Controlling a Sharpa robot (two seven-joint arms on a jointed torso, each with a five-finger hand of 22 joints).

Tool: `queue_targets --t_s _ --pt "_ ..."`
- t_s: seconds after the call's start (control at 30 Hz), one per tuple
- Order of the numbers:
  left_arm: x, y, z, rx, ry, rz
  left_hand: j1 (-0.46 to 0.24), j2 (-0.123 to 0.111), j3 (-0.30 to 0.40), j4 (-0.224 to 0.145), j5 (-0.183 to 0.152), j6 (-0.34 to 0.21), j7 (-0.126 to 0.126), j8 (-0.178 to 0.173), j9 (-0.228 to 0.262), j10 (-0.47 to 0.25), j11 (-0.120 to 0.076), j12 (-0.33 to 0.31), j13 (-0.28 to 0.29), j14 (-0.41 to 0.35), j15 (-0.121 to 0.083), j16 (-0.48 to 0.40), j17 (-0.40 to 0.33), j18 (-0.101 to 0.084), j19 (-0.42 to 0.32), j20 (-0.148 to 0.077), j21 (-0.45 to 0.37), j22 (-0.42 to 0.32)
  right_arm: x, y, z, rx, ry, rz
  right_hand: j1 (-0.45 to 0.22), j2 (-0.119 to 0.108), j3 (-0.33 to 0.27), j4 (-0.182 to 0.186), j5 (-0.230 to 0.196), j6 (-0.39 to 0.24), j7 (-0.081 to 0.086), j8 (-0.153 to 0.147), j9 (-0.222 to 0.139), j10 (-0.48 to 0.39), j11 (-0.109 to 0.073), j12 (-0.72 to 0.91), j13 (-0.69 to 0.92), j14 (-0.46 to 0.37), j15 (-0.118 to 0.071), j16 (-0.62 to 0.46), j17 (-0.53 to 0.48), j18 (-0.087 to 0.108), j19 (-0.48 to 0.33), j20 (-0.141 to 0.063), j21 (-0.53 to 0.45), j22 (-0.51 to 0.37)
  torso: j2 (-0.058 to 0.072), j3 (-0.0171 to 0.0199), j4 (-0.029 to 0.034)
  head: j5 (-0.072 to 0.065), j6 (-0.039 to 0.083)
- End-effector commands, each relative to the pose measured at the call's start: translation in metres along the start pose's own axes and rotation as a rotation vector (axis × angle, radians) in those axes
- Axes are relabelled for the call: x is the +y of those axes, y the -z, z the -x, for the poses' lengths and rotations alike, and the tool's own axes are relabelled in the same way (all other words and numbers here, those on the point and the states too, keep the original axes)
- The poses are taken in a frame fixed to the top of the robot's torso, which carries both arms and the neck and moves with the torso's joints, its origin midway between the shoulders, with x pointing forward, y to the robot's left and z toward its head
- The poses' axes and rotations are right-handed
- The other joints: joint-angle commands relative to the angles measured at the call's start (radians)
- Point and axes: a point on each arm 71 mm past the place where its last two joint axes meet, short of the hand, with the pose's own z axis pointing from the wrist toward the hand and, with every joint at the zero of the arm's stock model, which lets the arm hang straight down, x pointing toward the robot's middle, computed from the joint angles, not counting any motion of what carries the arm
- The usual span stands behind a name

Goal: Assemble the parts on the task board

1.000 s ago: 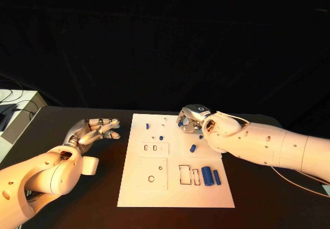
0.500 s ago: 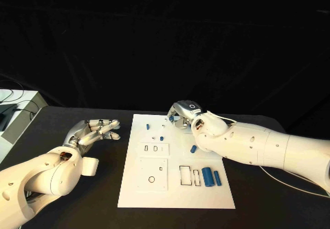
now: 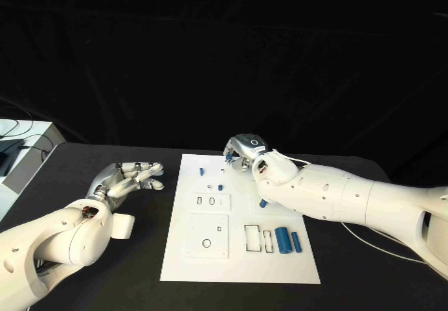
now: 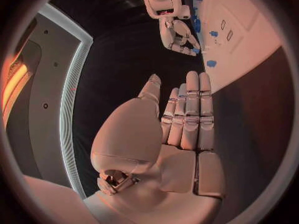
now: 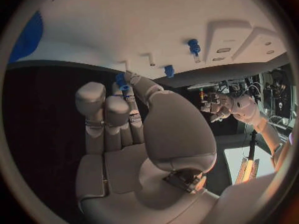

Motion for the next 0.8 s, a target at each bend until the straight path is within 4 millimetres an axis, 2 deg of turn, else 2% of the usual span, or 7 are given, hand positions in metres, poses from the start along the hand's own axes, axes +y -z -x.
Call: queue_targets --t_s 0.03,0.43,0.57,0.8 --pt "-0.0013 -0.0003 -0.0037 0.023 0.004 -0.009 -0.002 0.004 -0.003 -0.001 -0.006 -0.008 -0.001 0.001 0.001 -0.008 -0.001 0.001 0.000 0.005 0.001 -0.006 -0.001 0.004 0.005 -0.001 0.003 -0.001 0.0021 -0.0011 -0.0013 0.003 0.015 0.011 0.022 0.035 0.001 -0.003 0.003 0.003 0.000 0.003 0.001 0.094 -0.034 0.006 0.004 0.003 -0.005 -0.007 0.001 0.016 0.054 -0.006 -0.002 0.001 0.002 -0.0018 0.0012 0.000 -0.001" --pt "-0.0014 -0.0002 -0.0033 0.023 0.003 -0.008 -0.002 0.003 -0.003 -0.002 -0.007 -0.009 -0.001 0.001 0.001 -0.010 -0.001 0.001 0.000 0.004 0.002 -0.006 -0.002 0.002 0.005 -0.002 0.006 -0.005 0.0056 -0.0010 -0.0051 0.038 0.012 0.024 0.022 0.035 -0.002 -0.004 0.005 0.004 -0.001 0.003 0.001 0.094 -0.034 0.006 0.004 0.003 -0.005 -0.007 0.002 0.016 0.054 -0.006 -0.005 0.004 0.001 -0.0019 0.0008 0.001 -0.006" --pt "-0.0014 -0.0002 -0.0035 0.024 0.003 -0.008 -0.002 0.003 -0.003 -0.002 -0.007 -0.009 -0.001 0.001 0.001 -0.010 -0.001 0.001 0.000 0.004 0.002 -0.006 -0.002 0.002 0.005 -0.002 0.006 -0.005 0.0064 -0.0013 -0.0063 0.046 0.013 0.026 0.022 0.035 -0.002 -0.004 0.005 0.004 -0.001 0.003 0.001 0.094 -0.034 0.006 0.004 0.003 -0.005 -0.007 0.002 0.016 0.054 -0.006 -0.005 0.004 0.001 -0.0041 0.0035 -0.002 -0.007" --pt "-0.0013 -0.0003 -0.0034 0.024 0.003 -0.008 -0.004 0.004 -0.004 -0.002 -0.007 -0.009 -0.001 0.001 0.001 -0.010 0.000 0.002 0.001 0.004 0.002 -0.006 -0.002 0.002 0.004 -0.002 0.006 -0.006 0.0078 -0.0020 -0.0090 0.060 0.013 0.028 0.021 0.035 -0.003 -0.004 0.007 0.005 -0.001 0.003 0.001 0.095 -0.035 0.006 0.004 0.003 -0.005 -0.007 0.003 0.016 0.055 -0.006 -0.006 0.007 0.000 -0.0053 0.0053 -0.003 -0.010"
